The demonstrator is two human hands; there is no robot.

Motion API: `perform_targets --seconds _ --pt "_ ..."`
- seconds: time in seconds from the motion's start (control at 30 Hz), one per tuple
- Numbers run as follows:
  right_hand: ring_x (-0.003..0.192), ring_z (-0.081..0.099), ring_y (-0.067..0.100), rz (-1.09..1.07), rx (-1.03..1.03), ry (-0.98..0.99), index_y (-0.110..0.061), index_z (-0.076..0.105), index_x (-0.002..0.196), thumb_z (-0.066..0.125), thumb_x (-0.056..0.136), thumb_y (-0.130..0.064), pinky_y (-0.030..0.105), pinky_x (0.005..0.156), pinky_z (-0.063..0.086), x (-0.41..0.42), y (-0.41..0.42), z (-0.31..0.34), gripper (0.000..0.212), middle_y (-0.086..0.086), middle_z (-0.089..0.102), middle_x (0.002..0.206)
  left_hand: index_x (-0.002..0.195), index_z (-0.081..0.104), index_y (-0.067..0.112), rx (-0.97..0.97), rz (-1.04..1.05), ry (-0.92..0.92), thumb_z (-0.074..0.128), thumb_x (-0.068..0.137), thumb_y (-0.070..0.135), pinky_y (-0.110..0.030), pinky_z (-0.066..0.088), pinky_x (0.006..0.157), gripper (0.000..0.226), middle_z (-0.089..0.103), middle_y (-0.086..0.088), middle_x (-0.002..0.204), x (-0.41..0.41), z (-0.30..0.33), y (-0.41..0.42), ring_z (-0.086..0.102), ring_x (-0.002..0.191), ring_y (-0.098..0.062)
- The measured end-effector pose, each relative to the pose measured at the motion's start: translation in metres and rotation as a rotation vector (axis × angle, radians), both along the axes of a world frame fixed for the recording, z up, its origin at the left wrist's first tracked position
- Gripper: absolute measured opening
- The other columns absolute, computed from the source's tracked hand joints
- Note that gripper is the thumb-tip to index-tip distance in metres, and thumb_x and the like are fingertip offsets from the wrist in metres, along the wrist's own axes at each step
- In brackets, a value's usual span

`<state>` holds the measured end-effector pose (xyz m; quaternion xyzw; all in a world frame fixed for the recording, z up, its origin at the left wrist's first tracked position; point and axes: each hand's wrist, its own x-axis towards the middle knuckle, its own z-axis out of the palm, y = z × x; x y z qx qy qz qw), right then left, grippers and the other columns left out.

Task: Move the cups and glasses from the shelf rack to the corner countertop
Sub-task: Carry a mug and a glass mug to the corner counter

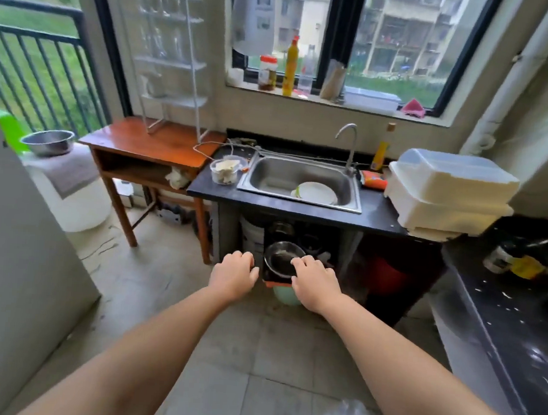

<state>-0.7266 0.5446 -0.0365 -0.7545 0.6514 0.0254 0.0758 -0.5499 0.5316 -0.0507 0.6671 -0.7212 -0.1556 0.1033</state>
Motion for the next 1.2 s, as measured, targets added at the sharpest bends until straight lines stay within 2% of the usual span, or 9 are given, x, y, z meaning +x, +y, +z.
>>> perform_targets --seconds 0.17,0.27,0.33,0.53,0.73,0.83,1.07,1.2 --pt "0.129 0.044 0.032 0.183 0.03 -0.006 -0.017 0.037 0.141 0.037 0.099 -0.029 0.047 0.102 0.037 0.092 -0.065 -0.001 0.044 0.01 0.043 0.142 0.104 0.06 0.017 0.002 0.218 0.062 0.047 0.096 0.035 -0.038 0.054 0.087 0.024 0.061 -0.004 0.105 0.09 0.001 -0.031 0.06 0.095 -0.02" --pt "0.127 0.046 0.032 0.271 0.015 -0.016 -0.017 0.037 0.141 0.037 0.099 -0.03 0.048 0.102 0.038 0.138 -0.109 0.002 0.044 0.01 0.044 0.141 0.107 0.059 0.015 0.018 0.29 0.047 0.044 0.098 0.034 -0.033 0.05 0.084 0.025 0.059 -0.004 0.107 0.134 0.007 -0.063 0.057 0.095 -0.019" --pt "0.126 0.046 0.032 0.327 0.004 -0.032 -0.017 0.038 0.141 0.037 0.099 -0.03 0.048 0.101 0.039 0.166 -0.147 0.003 0.044 0.01 0.045 0.14 0.11 0.058 0.014 0.02 0.328 0.036 0.041 0.098 0.033 -0.035 0.047 0.084 0.028 0.057 -0.007 0.109 0.16 0.011 -0.091 0.056 0.098 -0.022" --pt "0.126 0.047 0.029 0.402 -0.012 -0.074 -0.019 0.038 0.142 0.04 0.098 -0.03 0.045 0.102 0.041 0.227 -0.257 0.013 0.045 0.009 0.046 0.139 0.108 0.058 0.012 0.016 0.37 0.004 0.039 0.098 0.033 -0.038 0.05 0.086 0.029 0.058 -0.008 0.111 0.219 0.025 -0.182 0.057 0.102 -0.025" --pt "0.124 0.048 0.031 0.431 0.002 -0.04 -0.018 0.039 0.138 0.038 0.098 -0.029 0.047 0.098 0.042 0.291 -0.359 0.016 0.041 0.009 0.047 0.136 0.093 0.055 0.015 -0.024 0.452 0.087 0.042 0.095 0.032 -0.04 0.05 0.084 0.021 0.053 -0.004 0.094 0.291 0.028 -0.263 0.058 0.094 -0.027" --pt "0.124 0.047 0.031 0.445 -0.006 -0.028 -0.017 0.038 0.138 0.038 0.099 -0.03 0.047 0.098 0.041 0.335 -0.406 0.015 0.041 0.01 0.046 0.137 0.093 0.057 0.016 -0.029 0.498 0.087 0.043 0.094 0.035 -0.042 0.053 0.084 0.024 0.057 -0.004 0.097 0.34 0.02 -0.31 0.058 0.095 -0.028" --pt "0.123 0.049 0.033 0.35 -0.089 -0.059 -0.017 0.04 0.136 0.042 0.097 -0.029 0.043 0.097 0.042 0.439 -0.528 0.023 0.041 0.01 0.047 0.135 0.103 0.058 0.013 -0.048 0.393 0.09 0.044 0.095 0.034 -0.042 0.049 0.09 0.026 0.057 -0.008 0.108 0.447 0.023 -0.448 0.055 0.104 -0.028" --pt "0.119 0.053 0.031 0.285 -0.172 -0.099 -0.016 0.042 0.135 0.036 0.1 -0.025 0.042 0.093 0.045 0.48 -0.59 0.039 0.037 0.009 0.049 0.133 0.102 0.059 0.008 -0.095 0.29 0.081 0.046 0.095 0.032 -0.042 0.049 0.089 0.027 0.06 -0.011 0.108 0.49 0.041 -0.527 0.057 0.103 -0.029"
